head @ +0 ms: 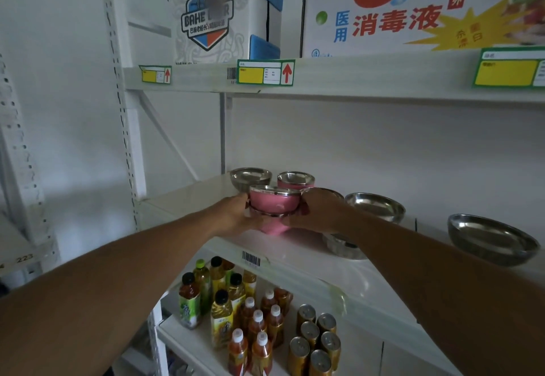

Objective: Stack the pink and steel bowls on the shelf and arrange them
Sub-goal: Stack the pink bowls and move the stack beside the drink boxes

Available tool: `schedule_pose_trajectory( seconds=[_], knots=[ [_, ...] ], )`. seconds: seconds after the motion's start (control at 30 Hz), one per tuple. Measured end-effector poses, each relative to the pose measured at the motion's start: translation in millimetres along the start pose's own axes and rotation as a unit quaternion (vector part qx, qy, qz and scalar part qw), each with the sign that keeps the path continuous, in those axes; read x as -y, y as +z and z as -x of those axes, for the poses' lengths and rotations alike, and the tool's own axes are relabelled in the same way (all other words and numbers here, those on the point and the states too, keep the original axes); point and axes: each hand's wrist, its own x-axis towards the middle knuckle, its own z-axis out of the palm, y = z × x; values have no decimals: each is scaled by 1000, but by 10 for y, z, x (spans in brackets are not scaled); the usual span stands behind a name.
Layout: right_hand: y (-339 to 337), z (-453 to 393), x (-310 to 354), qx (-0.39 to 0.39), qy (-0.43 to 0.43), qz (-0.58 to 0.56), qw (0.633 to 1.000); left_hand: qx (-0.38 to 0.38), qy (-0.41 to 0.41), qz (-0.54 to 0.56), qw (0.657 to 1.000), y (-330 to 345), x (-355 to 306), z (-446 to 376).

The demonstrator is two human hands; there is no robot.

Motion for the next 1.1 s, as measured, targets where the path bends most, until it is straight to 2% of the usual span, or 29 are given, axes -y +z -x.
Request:
schedule_pose_trajectory(
  seconds=[0.17,0.3,0.53,0.67,1.1],
  knots=[
    [73,-32,-31,-9,53,50,997,11,-1,75,997,41,-14,-2],
    [106,-84,-10,-10,82,17,996,-48,-62,70,994,28,-124,82],
    [156,-120,-62,7,82,-66,994,-39,-69,60,995,-1,-118,87],
    [132,-119,-108,33,59,-22,998,-15,-53,60,997,-24,-41,43],
    [192,-333,38,16,58,1,998,-27,-45,51,997,-184,183,-20]
  ],
)
